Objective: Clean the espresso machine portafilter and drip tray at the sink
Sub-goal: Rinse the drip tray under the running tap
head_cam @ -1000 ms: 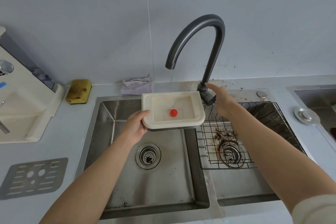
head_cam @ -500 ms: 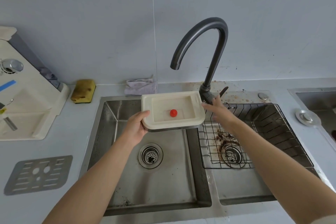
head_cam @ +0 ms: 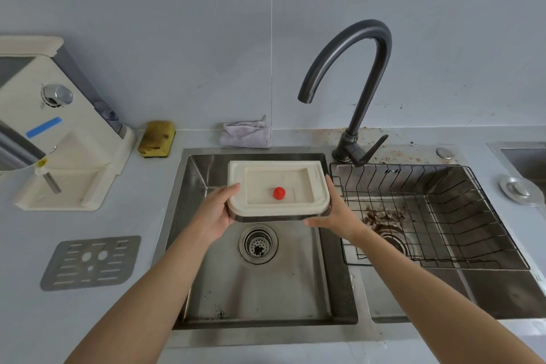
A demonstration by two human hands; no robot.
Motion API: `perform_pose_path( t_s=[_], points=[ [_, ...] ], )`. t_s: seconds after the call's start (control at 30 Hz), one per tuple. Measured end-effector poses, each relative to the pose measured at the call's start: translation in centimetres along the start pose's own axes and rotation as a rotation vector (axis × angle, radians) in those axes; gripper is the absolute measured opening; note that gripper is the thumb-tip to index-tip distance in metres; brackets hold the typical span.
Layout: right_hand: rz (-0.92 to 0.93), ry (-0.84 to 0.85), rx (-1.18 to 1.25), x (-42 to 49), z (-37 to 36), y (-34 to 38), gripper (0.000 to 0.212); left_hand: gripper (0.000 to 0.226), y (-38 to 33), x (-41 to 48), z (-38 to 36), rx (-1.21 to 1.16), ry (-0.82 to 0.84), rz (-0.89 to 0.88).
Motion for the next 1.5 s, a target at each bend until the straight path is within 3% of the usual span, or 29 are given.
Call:
perform_pose_path(
  t_s=[0.13,0.4,0.7,0.8,0.87,0.97,1.1,1.23,1.5],
  points=[
    [-0.025,-0.004,0.005,-0.4,-1.5,-1.2,0.096,0.041,0.3,-0.8,1.0,0.076,0.003,-0.017],
    [-0.105,0.061,0.108,-1.1,-3.1,-2.6,0.089,0.031,0.2,-2.9,1.8,0.34,0.065,-0.046],
    [-0.243,0.111,0.116,-1.3,-3.6,-1.9,0.043,0.095,-0.8,-4.0,3.0,0.725,0.161,-0.097],
    [-0.315,0.112,0.09,-1.2,-3.6,-1.9,0.044,0.081,-1.3,-4.1,2.6,0.791,0.097,-0.128],
    [-0.353,0.101,0.06,-1.0,-3.5,-2.4,0.055,0.084,-1.4,-4.1,2.4,0.822,0.052,-0.119],
    [-0.406,0.077,0.049,-0.9,-3.3,-2.8,0.05,0.085,-1.5,-3.8,2.4,0.824,-0.004,-0.096],
    [-0.455,0.069,0.039,-0.9,-3.3,-2.4,0.054,0.104,-1.9,-3.6,1.9,0.821,-0.091,-0.051],
    [-0.537,0.066,-0.001,-0.8,-3.3,-2.3,0.062,0.06,-2.0,-3.1,1.1,0.795,-0.134,-0.035],
    [-0.663,0.087,-0.085,-1.1,-3.6,-2.2,0.079,0.057,-1.5,-2.5,0.7,0.812,-0.201,0.099]
  ],
)
Point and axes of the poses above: each hand's wrist, its own x-axis towards the middle knuckle, its own z-axis out of the back of the hand, y = z × x, the point moved 2 cm from there along x, towards the middle knuckle, and after that the axes turned 5 degrees about x, right-handed, at the moved point
